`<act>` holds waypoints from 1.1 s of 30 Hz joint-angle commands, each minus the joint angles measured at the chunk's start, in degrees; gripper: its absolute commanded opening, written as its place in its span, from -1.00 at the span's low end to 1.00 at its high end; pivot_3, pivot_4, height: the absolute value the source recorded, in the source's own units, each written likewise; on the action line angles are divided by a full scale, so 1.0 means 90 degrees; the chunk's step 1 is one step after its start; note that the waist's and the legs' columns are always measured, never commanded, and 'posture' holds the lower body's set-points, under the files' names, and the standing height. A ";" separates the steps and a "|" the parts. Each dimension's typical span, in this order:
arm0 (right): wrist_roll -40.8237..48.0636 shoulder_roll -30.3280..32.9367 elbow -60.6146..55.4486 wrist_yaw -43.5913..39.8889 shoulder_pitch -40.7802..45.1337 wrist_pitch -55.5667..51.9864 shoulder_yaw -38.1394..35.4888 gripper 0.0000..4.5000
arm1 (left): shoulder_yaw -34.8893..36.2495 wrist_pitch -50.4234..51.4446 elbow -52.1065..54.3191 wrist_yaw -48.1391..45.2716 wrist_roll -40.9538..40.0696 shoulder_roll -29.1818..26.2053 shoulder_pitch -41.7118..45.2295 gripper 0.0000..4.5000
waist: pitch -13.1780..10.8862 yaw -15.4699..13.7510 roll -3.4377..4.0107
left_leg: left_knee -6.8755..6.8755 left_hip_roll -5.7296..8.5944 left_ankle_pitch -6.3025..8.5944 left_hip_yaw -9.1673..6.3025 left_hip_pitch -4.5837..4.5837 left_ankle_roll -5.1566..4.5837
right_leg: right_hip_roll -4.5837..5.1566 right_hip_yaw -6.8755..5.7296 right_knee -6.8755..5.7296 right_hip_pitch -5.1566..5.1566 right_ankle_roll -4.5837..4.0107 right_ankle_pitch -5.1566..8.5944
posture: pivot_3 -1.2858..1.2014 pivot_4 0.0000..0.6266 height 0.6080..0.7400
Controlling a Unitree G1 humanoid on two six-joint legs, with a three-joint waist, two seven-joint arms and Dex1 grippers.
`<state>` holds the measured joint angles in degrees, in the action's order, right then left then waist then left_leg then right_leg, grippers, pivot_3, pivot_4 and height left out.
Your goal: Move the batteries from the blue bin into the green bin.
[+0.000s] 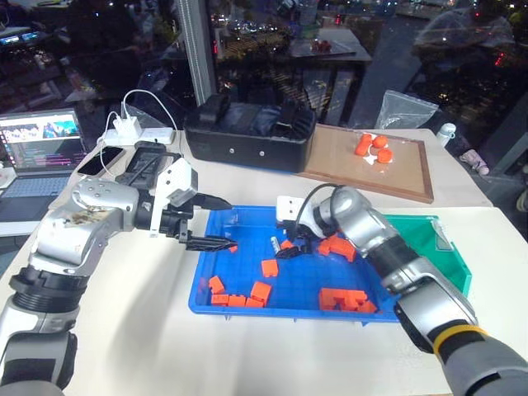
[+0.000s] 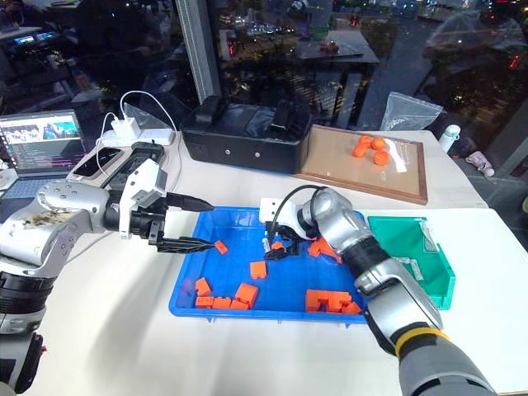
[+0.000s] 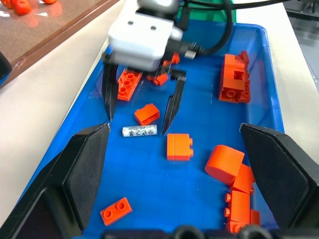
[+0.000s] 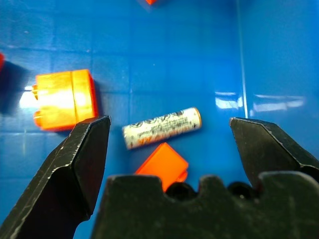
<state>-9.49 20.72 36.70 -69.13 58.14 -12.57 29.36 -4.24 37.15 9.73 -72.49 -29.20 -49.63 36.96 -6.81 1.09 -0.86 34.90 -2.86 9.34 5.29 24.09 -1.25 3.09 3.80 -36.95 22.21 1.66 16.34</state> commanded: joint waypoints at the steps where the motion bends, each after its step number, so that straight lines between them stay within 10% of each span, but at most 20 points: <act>1: -0.0146 -0.0185 0.0672 -0.0110 0.0307 0.0607 0.0035 0.96 | 0.0322 0.0053 0.0251 0.0084 -0.0091 -0.0176 -0.0071 1.00 | 0.0000 0.0000 0.0000 | 0.0000 0.0000 0.0000 0.0000 0.0000 0.0000 | 0.0000 0.0000 0.0000 0.0000 0.0000 0.0000 | 0.03 -0.52 1.00; 5: -0.0193 -0.0302 0.1187 -0.0189 0.0338 0.0783 0.0003 0.96 | 0.0438 0.0132 0.0399 0.0177 -0.0151 -0.0228 -0.0217 1.00 | 0.0000 -0.0018 0.0000 | 0.0001 0.0000 0.0000 0.0000 -0.0003 0.0000 | 0.0001 -0.0001 -0.0001 -0.0005 0.0000 0.0000 | 0.03 -0.52 1.00; 12: -0.0027 -0.0243 0.1101 -0.0219 0.0272 0.0801 -0.0335 0.10 | 0.0450 0.0177 0.0441 0.0216 -0.0177 -0.0219 -0.0246 1.00 | 0.0000 -0.0019 0.0000 | 0.0000 0.0000 -0.0001 0.0001 -0.0019 0.0002 | 0.0003 -0.0001 -0.0008 -0.0014 -0.0002 0.0000 | 0.03 -0.52 1.00; 33: 0.1191 0.4400 -0.3604 -0.0305 -0.2272 -0.2542 -0.3135 0.10 | -0.0163 -0.0259 -0.0565 -0.0187 0.0091 0.0595 0.0692 1.00 | -0.0003 -0.0051 -0.0001 | -0.0008 0.0006 -0.0001 0.0008 -0.0001 0.0004 | 0.0013 0.0001 0.0018 -0.0004 -0.0001 0.0001 | 0.03 -0.52 1.00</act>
<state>0.77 59.25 6.78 -72.43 37.85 -34.49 3.15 -5.97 36.25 4.77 -73.85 -28.99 -44.38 41.48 -6.83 0.64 -0.87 34.81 -2.82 9.33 5.34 24.07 -1.22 3.19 3.84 -36.77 22.17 1.65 16.35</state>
